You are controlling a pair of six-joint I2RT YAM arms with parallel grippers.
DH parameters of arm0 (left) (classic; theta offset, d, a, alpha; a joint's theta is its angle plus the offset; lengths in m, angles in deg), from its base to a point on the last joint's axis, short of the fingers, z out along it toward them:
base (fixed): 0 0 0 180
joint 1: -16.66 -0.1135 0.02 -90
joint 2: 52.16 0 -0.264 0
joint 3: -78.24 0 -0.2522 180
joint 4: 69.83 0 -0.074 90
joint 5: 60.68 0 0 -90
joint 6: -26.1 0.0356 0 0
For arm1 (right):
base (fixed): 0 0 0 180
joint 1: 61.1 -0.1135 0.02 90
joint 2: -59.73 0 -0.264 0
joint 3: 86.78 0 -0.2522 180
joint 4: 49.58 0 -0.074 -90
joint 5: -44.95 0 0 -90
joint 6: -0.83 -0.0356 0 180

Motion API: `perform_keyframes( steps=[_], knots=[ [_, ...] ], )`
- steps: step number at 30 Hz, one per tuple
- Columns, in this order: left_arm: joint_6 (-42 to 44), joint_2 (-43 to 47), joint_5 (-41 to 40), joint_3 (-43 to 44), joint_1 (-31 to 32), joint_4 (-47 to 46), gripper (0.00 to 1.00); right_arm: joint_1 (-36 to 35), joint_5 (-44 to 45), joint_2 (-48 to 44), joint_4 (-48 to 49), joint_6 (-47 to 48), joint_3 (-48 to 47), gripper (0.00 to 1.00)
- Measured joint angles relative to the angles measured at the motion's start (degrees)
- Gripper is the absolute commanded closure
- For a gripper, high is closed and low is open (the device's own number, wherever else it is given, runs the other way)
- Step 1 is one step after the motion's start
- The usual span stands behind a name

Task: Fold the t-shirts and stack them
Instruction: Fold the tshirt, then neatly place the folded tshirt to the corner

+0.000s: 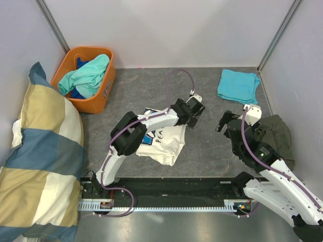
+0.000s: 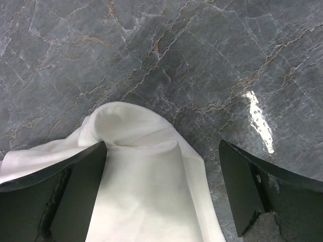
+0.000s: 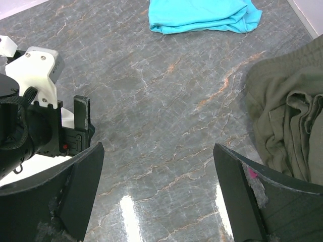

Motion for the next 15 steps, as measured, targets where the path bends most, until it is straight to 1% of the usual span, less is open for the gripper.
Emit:
perform_keyframes(
  steps=[15],
  knots=[
    [0.0,0.5,-0.5,0.1,0.0,0.8,0.00,0.3,0.0,0.2,0.0,0.0,1.2,0.02]
  ],
)
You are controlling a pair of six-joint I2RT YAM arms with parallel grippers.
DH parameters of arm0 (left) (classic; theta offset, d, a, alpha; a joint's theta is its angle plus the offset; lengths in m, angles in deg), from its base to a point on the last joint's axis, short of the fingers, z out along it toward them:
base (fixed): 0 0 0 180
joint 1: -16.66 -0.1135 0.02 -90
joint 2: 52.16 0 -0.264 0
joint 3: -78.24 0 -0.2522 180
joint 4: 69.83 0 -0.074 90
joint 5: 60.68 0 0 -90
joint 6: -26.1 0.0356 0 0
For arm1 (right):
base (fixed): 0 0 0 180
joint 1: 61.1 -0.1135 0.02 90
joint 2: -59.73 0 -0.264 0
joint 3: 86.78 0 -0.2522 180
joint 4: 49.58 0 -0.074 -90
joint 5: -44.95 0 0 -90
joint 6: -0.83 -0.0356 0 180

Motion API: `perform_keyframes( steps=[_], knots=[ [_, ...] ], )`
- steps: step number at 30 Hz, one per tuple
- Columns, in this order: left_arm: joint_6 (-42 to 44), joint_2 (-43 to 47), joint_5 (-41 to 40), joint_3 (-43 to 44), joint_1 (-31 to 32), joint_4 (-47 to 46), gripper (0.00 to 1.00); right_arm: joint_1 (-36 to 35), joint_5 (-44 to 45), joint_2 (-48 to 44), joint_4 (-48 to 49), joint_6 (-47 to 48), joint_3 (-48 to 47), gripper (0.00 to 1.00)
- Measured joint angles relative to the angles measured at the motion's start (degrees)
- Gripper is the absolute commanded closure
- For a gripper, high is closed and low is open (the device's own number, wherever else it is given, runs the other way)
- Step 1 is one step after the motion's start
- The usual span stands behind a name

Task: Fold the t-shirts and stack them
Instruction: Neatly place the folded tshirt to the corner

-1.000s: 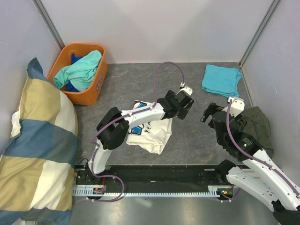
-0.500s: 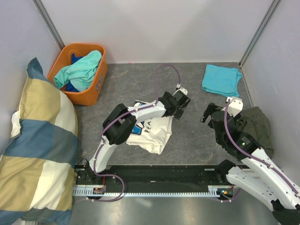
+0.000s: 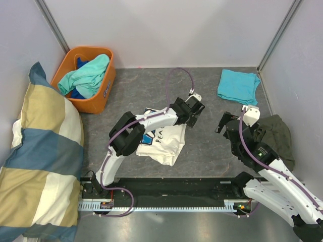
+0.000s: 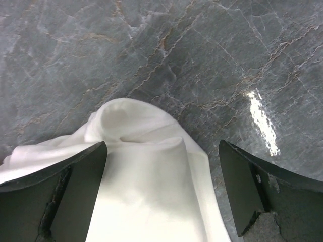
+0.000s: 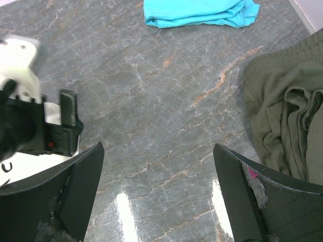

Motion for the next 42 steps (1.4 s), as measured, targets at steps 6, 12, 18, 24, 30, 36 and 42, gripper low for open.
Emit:
perform_keyframes(
  steps=[6,12,18,24,30,36,42],
  knots=[
    [-0.1,4.8,-0.6,-0.1,0.3,1.9,0.00,0.0,-0.1,0.0,0.0,0.0,0.7,0.02],
    [-2.1,9.0,-0.5,-3.3,1.6,1.8,0.00,0.0,-0.2,0.0,0.0,0.0,0.9,0.02],
    [-4.5,8.4,0.2,-6.3,3.0,2.7,0.00,0.1,-0.3,0.0,0.1,0.0,1.2,0.02],
    [-5.4,5.2,1.1,-6.4,3.2,2.3,0.00,0.2,-0.7,-0.1,0.0,0.0,1.4,0.02],
    [-5.6,3.3,0.9,-6.4,3.1,1.6,0.00,0.4,-1.0,-0.2,0.0,0.0,1.4,0.02],
    [-5.7,3.2,0.7,-6.4,3.1,1.5,0.07,0.5,-1.0,-0.2,0.0,0.2,1.4,0.02],
    [-6.4,3.2,-0.5,-7.9,3.2,-0.8,0.29,0.5,-1.0,-0.2,0.0,0.4,1.4,0.02]
  ],
)
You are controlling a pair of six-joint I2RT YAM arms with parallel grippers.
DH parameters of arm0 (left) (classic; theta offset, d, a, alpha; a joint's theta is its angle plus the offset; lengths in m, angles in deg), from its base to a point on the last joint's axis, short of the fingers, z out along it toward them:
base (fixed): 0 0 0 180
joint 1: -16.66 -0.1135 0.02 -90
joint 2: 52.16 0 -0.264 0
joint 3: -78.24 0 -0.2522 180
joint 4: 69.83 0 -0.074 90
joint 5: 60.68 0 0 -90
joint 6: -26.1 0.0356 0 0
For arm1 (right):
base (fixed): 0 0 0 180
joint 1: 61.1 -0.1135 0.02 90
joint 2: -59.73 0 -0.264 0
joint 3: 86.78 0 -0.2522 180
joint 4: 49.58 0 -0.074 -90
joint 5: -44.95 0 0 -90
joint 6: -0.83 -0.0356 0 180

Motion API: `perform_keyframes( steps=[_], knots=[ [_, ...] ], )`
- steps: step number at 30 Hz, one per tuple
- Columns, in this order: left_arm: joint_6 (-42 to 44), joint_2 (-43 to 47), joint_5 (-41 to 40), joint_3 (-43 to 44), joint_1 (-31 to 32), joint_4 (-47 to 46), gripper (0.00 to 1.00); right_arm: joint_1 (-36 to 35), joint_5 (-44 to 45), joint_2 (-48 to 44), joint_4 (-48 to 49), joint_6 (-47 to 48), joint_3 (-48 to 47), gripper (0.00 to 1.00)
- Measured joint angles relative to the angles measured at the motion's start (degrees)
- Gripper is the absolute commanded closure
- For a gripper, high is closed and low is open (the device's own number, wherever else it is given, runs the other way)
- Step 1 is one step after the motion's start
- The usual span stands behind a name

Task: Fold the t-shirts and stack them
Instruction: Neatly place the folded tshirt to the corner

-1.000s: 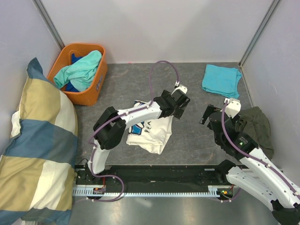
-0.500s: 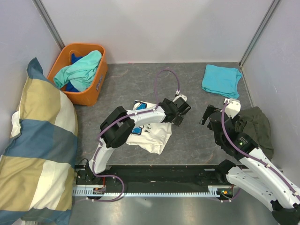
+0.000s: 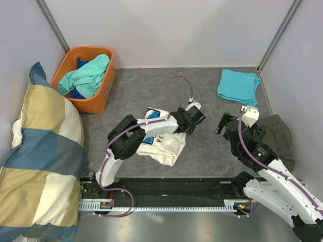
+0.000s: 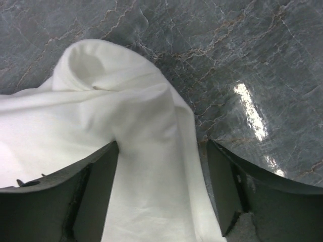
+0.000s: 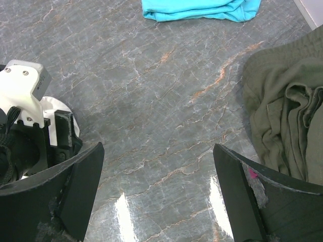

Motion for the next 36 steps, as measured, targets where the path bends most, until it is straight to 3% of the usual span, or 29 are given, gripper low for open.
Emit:
perform_keyframes(
  steps=[8,11,12,14,24,36],
  knots=[
    [-0.3,0.5,-2.8,-2.3,0.0,-2.6,0.45,0.2,-0.1,-0.7,0.0,0.0,0.0,0.02],
    [-0.3,0.8,-3.3,-3.3,0.0,-3.5,0.64,0.3,-0.1,-0.8,0.0,0.0,0.0,0.02],
    [-0.3,0.9,-3.7,-3.6,0.0,-3.7,0.82,0.3,-0.1,-0.8,0.0,0.0,0.0,0.02],
    [-0.3,1.0,-4.9,-4.2,-0.2,-3.7,0.98,0.3,-0.1,-0.8,0.0,0.0,0.0,0.02],
    [0.0,3.3,-3.7,-7.1,-1.3,-5.6,0.98,0.3,-2.2,-2.3,1.0,0.0,0.8,0.02],
    [0.0,10.0,6.1,-9.4,-5.6,-0.2,0.98,0.3,-18.8,-7.0,10.3,-2.5,12.0,0.02]
  ],
)
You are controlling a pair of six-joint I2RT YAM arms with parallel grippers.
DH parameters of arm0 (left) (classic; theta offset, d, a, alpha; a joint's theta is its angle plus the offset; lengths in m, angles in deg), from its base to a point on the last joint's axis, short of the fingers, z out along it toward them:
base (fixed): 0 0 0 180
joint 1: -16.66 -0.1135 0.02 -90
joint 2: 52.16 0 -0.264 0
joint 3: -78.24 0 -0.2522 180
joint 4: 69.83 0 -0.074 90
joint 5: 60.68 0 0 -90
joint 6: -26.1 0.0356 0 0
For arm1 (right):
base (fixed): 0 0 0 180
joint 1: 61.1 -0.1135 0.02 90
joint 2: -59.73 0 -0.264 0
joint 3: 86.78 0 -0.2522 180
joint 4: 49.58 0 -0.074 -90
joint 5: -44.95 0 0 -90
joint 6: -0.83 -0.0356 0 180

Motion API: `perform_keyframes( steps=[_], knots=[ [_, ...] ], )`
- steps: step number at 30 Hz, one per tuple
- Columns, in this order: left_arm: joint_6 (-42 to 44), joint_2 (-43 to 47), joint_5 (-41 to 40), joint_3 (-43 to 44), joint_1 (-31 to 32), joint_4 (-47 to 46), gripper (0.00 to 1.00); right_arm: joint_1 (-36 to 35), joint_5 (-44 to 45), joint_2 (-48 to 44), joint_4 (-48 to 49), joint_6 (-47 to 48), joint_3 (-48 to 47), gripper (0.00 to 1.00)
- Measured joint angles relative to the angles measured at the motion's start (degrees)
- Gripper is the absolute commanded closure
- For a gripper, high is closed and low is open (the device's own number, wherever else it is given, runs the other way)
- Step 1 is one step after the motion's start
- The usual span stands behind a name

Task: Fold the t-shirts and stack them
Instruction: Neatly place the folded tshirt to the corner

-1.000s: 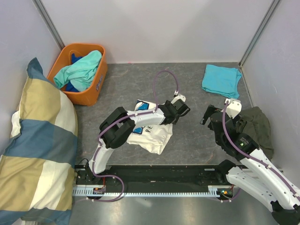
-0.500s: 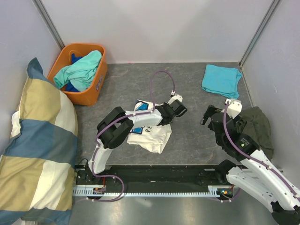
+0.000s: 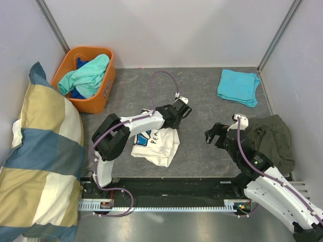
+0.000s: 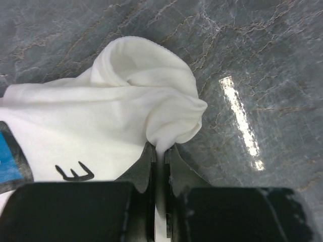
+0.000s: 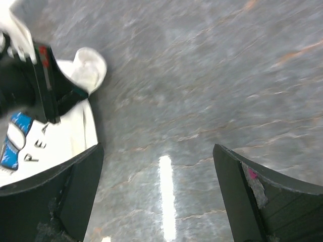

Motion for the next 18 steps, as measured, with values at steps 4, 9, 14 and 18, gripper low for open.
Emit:
perform_keyframes(
  steps=[4,9,14,18],
  knots=[
    [0.1,2.8,1.8,0.1,-1.0,1.0,0.98,0.0,-6.6,0.4,5.3,-1.1,3.7,0.02],
    [0.5,4.1,3.7,1.2,-2.0,1.6,0.98,0.0,-17.6,3.4,18.4,-4.0,10.9,0.02],
    [0.8,4.1,4.8,2.4,-2.6,2.0,0.98,0.0,-25.7,9.1,34.8,-7.9,19.3,0.02],
    [1.1,4.2,5.5,2.8,-3.0,2.4,0.98,0.0,-30.8,15.8,49.5,-11.0,24.3,0.02]
  ],
)
